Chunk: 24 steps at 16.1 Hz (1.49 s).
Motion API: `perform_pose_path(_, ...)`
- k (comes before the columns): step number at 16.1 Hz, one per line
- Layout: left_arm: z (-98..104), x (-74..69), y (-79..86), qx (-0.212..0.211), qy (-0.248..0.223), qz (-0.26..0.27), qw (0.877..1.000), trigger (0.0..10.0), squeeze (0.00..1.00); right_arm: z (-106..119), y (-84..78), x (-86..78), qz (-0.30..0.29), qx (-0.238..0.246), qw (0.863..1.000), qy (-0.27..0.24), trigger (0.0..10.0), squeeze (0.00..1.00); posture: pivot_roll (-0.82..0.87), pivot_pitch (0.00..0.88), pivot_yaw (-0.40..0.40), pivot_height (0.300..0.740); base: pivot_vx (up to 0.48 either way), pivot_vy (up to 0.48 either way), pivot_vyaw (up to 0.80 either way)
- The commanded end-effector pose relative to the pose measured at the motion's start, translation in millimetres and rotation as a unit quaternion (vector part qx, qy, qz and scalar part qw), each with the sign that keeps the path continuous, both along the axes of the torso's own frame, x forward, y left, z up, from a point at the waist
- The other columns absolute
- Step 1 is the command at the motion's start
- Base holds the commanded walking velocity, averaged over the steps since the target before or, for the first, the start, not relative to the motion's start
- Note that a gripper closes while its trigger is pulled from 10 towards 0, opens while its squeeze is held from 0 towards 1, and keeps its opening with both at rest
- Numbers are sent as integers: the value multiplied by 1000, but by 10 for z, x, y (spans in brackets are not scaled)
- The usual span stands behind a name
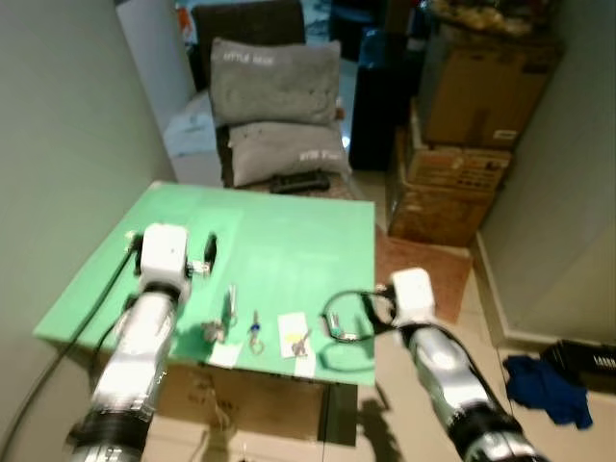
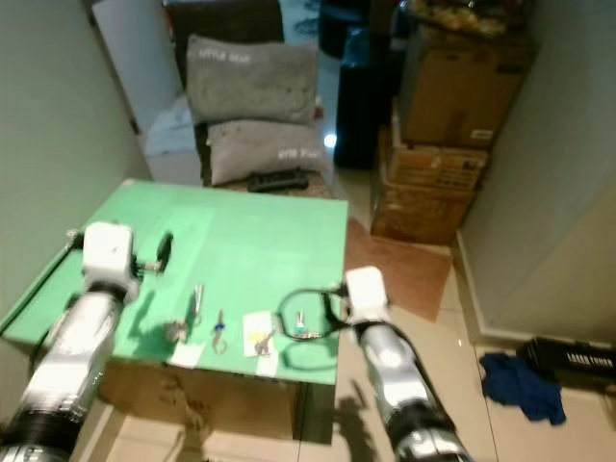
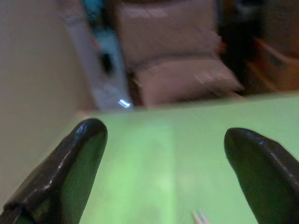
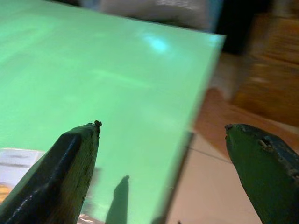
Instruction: Hang keys on a hook
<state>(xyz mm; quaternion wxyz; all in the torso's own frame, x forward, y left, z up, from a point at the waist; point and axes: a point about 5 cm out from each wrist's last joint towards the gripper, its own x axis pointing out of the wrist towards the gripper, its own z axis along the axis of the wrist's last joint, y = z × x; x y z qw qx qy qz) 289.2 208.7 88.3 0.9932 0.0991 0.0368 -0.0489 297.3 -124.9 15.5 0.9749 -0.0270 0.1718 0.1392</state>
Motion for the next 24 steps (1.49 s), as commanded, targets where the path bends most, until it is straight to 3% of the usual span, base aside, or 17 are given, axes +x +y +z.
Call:
perform_pose_path(1, 24, -89, -103, -3, 14, -64, 998, 10000, 0, -63, 59, -29, 17, 5, 1000, 23, 10000, 0, 165, 65, 11, 740, 0, 0, 0)
perform_pose_path(4, 285, -362, -97, -18, 39, -166, 985, 10000, 0, -114, 157, -61, 79, -4, 996, 48, 10000, 0, 209, 88, -7, 740, 0, 0, 0)
perform_pose_path(9, 557, -464, -243, -20, 54, -254, 966, 10000, 0, -222, 273, -155, 102, 4, 991, 81, 10000, 0, 219, 99, -20, 740, 0, 0, 0)
perform_pose_path(15, 452, -525, -356, -21, 96, -285, 953, 10000, 0, -259, 363, -186, 107, 18, 989, 105, 10000, 0, 205, 106, -17, 740, 0, 0, 0)
perform_pose_path(18, 337, -594, -439, -9, 128, -315, 940, 10000, 0, -180, 417, -77, 82, 30, 989, 117, 10000, 0, 197, 107, -19, 740, 0, 0, 0)
perform_pose_path(24, 263, -577, -452, 16, 138, -319, 938, 10000, 0, -193, 445, -85, 82, 42, 986, 138, 10000, 0, 181, 106, -17, 740, 0, 0, 0)
